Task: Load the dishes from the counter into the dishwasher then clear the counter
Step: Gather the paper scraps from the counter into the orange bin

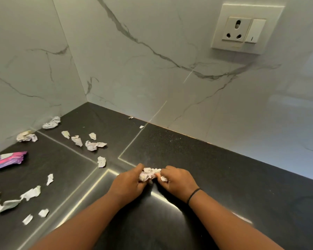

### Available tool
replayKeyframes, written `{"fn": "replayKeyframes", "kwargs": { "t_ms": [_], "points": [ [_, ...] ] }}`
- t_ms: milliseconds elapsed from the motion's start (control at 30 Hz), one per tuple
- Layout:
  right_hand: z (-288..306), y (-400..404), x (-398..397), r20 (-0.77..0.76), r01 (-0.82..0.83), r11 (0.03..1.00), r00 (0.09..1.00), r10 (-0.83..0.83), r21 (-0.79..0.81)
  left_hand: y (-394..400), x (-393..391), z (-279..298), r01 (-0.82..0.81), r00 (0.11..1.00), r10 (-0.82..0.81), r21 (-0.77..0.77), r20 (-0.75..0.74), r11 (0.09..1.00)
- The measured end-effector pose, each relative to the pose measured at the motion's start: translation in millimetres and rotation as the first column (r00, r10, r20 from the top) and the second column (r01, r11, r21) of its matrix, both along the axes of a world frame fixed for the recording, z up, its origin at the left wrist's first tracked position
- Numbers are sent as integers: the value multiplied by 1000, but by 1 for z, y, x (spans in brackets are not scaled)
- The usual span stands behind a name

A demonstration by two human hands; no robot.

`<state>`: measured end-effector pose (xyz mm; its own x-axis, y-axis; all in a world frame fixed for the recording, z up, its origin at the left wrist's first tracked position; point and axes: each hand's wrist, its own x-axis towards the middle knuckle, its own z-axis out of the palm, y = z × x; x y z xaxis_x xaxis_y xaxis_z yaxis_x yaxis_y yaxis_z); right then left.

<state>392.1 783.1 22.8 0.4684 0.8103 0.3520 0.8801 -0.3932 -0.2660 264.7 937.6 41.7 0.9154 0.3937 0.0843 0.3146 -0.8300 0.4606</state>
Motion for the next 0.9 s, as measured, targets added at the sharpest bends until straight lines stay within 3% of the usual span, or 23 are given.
{"fn": "replayKeyframes", "kwargs": {
  "t_ms": [100,200,267,367,500,633,767,900],
  "points": [
    [10,-8,-34,-245,73,988,969,-38,135,-18,-36,10,-60,983,106,-283,152,957],
    [35,-14,-74,-520,161,941,854,18,297,-43,-71,27,-70,908,283,-557,307,828],
    [51,-17,-105,-671,220,896,733,109,386,-62,-94,37,-60,832,438,-731,339,680],
    [70,-23,-154,-811,282,855,535,237,436,-83,-137,43,-51,713,657,-915,247,400],
    [76,-34,-219,-924,374,847,210,320,378,-111,-198,46,-18,627,776,-994,70,104],
    [74,-55,-292,-962,405,877,29,270,258,-143,-267,46,81,662,746,-981,-77,-174],
    [54,-78,-371,-973,451,888,-150,175,90,-175,-339,32,33,753,644,-969,-136,-243],
    [11,-96,-449,-905,438,879,-426,19,-188,-210,-397,-13,-72,703,622,-905,-344,-419]
  ]
}}
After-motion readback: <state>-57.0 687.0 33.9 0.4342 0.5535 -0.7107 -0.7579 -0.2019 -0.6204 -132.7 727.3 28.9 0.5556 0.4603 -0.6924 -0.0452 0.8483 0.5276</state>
